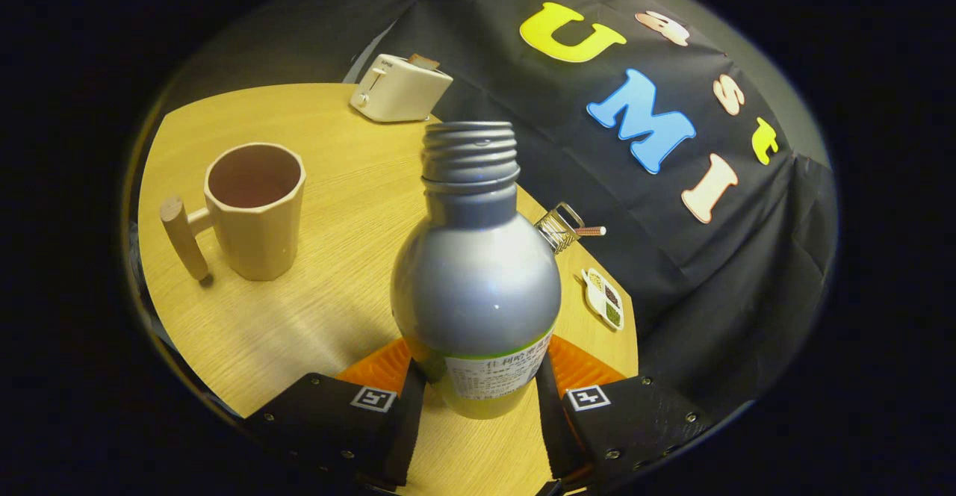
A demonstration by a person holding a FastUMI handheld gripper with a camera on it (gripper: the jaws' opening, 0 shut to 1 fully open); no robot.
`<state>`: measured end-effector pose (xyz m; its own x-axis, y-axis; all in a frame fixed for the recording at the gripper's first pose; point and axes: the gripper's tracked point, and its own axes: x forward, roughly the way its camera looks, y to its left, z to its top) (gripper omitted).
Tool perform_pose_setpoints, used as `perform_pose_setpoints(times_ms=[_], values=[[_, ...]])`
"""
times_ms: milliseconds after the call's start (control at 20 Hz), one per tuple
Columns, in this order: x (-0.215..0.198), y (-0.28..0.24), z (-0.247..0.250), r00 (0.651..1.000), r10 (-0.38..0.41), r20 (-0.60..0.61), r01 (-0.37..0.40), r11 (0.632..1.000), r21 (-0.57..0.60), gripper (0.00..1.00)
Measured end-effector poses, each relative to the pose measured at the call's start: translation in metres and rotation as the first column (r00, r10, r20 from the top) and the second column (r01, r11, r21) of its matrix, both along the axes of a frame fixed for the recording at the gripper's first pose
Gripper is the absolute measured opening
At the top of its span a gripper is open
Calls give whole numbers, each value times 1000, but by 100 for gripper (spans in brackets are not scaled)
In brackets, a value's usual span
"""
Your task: Take the bottle from table, then pour the juice into the cup, finally place the bottle on the coaster
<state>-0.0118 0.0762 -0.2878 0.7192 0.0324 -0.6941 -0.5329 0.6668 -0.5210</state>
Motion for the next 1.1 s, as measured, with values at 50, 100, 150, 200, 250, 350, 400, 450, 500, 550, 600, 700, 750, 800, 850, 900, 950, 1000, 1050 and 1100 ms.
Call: perform_pose_setpoints(times_ms=[50, 100, 150, 200, 250, 350, 400, 450, 500, 550, 600, 700, 750, 800, 850, 900, 950, 1000, 1050, 1100], values=[[0, 3, 1, 1000, 16, -2, -16, 1000, -24, 68], [1, 6, 1, 999, 34, -5, -34, 998, -53, 68], [2, 9, 1, 998, 56, -8, -56, 995, -83, 68], [3, 11, 2, 997, 78, -9, -78, 990, -113, 68], [5, 12, 2, 995, 96, -14, -97, 985, -141, 68], [5, 16, 2, 991, 128, -31, -132, 974, -185, 68], [6, 19, 2, 989, 142, -37, -147, 968, -205, 68], [8, 21, 0, 987, 155, -48, -162, 961, -223, 68], [8, 25, 0, 984, 166, -58, -175, 956, -235, 68], [6, 27, -1, 982, 176, -67, -188, 951, -245, 68], [5, 30, 0, 980, 186, -74, -199, 946, -257, 68], [5, 33, 0, 975, 207, -85, -223, 931, -288, 68], [4, 34, 1, 972, 217, -91, -234, 922, -308, 68], [4, 34, 2, 970, 225, -96, -244, 913, -328, 68], [4, 34, 3, 967, 233, -100, -253, 903, -347, 68], [4, 34, 4, 965, 241, -107, -263, 893, -366, 68], [4, 36, 4, 962, 251, -111, -274, 881, -385, 68], [4, 36, 5, 958, 260, -118, -285, 869, -404, 68], [4, 35, 4, 955, 267, -128, -296, 857, -422, 68], [4, 35, 5, 952, 274, -135, -305, 846, -438, 68]])
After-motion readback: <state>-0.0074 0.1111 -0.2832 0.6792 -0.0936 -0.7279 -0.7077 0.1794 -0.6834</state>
